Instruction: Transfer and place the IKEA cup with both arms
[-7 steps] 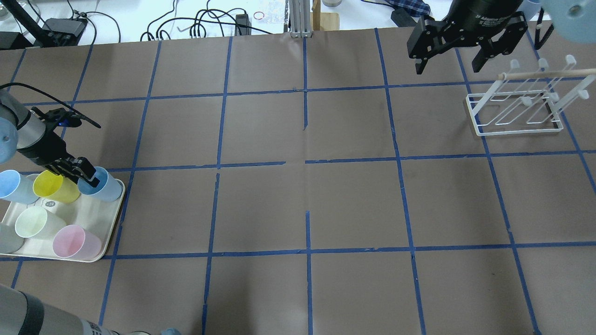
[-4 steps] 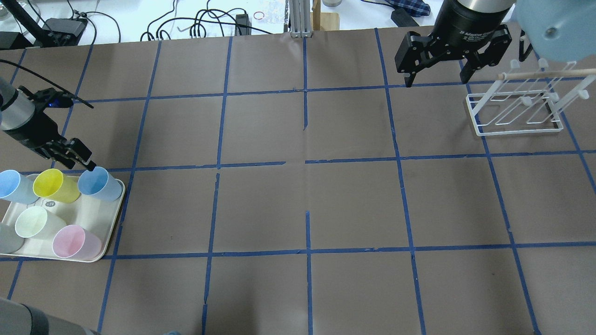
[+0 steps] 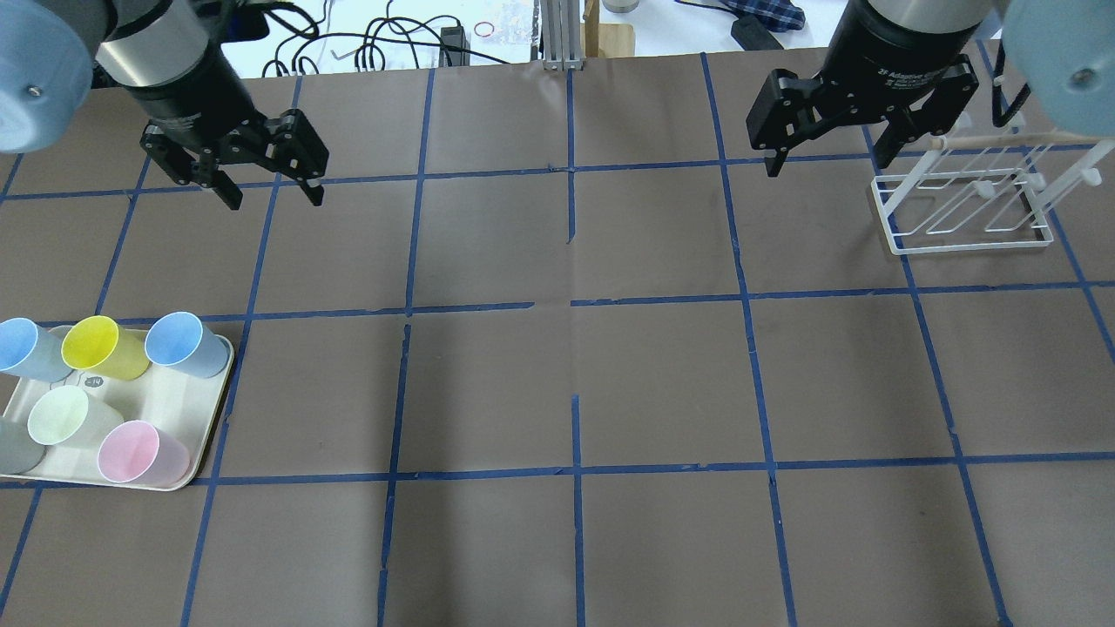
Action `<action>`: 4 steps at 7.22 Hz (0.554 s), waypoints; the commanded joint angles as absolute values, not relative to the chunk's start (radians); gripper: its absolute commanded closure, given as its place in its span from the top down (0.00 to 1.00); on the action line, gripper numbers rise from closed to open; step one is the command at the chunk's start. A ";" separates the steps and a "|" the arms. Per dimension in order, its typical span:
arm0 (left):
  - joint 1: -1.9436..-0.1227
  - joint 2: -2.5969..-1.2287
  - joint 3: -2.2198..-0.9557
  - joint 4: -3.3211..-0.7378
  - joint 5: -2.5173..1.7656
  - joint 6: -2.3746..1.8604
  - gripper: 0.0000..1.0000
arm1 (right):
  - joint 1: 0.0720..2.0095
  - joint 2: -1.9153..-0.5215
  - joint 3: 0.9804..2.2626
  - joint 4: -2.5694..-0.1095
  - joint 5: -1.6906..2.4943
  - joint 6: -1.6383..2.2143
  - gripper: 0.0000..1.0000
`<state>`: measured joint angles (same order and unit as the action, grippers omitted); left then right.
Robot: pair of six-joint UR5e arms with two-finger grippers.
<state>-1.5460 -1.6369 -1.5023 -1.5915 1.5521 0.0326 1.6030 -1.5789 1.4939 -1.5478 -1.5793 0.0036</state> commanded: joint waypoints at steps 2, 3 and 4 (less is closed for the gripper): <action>-1.615 -1.545 -1.535 -1.601 1.557 -0.037 1.00 | 1.603 -1.578 1.494 -1.549 -1.580 0.003 1.00; -1.609 -1.540 -1.555 -1.592 1.551 -0.031 1.00 | 1.603 -1.578 1.494 -1.549 -1.578 0.003 1.00; -1.612 -1.528 -1.580 -1.589 1.554 -0.031 1.00 | 1.603 -1.580 1.494 -1.549 -1.580 0.003 1.00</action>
<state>-1.6111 -1.5408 -1.5526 -1.5937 1.5534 -0.0332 1.6030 -1.5791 1.4942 -1.5491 -1.5793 0.0031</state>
